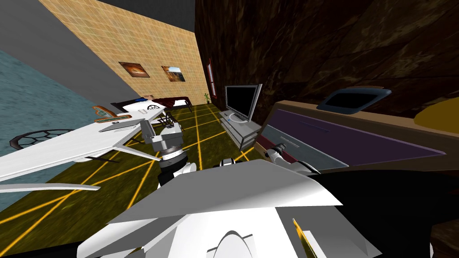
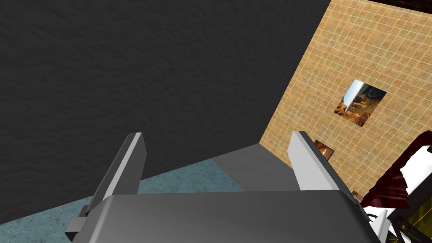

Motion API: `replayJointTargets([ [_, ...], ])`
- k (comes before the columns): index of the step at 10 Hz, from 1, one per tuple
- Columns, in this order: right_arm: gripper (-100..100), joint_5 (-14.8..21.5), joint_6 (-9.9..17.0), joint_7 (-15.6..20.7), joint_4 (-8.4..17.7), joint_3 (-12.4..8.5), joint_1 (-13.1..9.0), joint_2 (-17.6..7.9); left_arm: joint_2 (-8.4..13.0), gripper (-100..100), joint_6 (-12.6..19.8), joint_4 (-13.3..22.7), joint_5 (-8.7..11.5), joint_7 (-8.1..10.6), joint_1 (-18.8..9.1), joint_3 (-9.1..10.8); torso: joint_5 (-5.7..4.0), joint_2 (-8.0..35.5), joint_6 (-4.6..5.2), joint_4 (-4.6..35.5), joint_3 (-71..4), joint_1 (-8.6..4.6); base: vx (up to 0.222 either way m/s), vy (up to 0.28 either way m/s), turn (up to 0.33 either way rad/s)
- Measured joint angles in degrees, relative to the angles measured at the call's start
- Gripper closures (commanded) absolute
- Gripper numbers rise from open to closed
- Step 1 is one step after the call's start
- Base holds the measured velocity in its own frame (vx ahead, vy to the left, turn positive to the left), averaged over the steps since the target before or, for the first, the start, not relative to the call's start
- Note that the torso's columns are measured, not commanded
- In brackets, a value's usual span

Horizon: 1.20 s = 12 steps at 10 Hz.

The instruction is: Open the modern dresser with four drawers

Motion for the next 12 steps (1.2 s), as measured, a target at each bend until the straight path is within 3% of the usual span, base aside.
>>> replayJointTargets([
  [1,-100,0.0,0.0,0.1,0.0,0.0,0.0,0.0,0.0,0,0.0,0.0,0.0,0.00,0.0,0.01,-0.06,-0.2,0.00,-0.1,-0.1,-0.36,0.010,-0.084,0.023],
  [3,-100,-0.4,0.6,-1.5,-1.2,-0.5,-0.6,0.5,0.0,0,0.0,0.0,0.0,0.00,0.0,0.04,-0.22,-0.3,0.01,-0.1,-0.2,-0.76,0.034,-0.165,0.027],
  [5,-100,-0.7,1.1,-3.3,-1.8,-0.8,-1.4,0.9,0.0,0,0.0,0.0,0.0,0.00,0.0,0.04,0.03,-0.1,0.00,0.0,-0.1,0.04,0.061,-0.148,0.020],
  [6,-100,-1.2,1.5,-3.7,-3.5,-1.3,-1.1,1.1,0.0,0,0.0,0.0,0.0,0.00,0.0,0.03,0.05,-0.1,-0.01,0.0,-0.1,0.10,0.039,-0.113,0.019],
  [9,-100,-0.9,2.0,-6.3,-2.3,-1.2,-2.8,1.5,0.0,0,0.0,0.0,0.0,0.00,0.0,0.02,0.06,0.0,0.01,0.0,0.0,0.18,0.018,-0.073,-0.105],
  [12,-100,1.5,3.1,-3.9,-4.7,2.2,-2.5,5.5,0.0,0,0.0,0.0,0.0,0.00,0.0,0.04,-0.07,-0.2,0.03,-0.1,-0.2,-0.29,0.071,-0.131,-0.303],
])
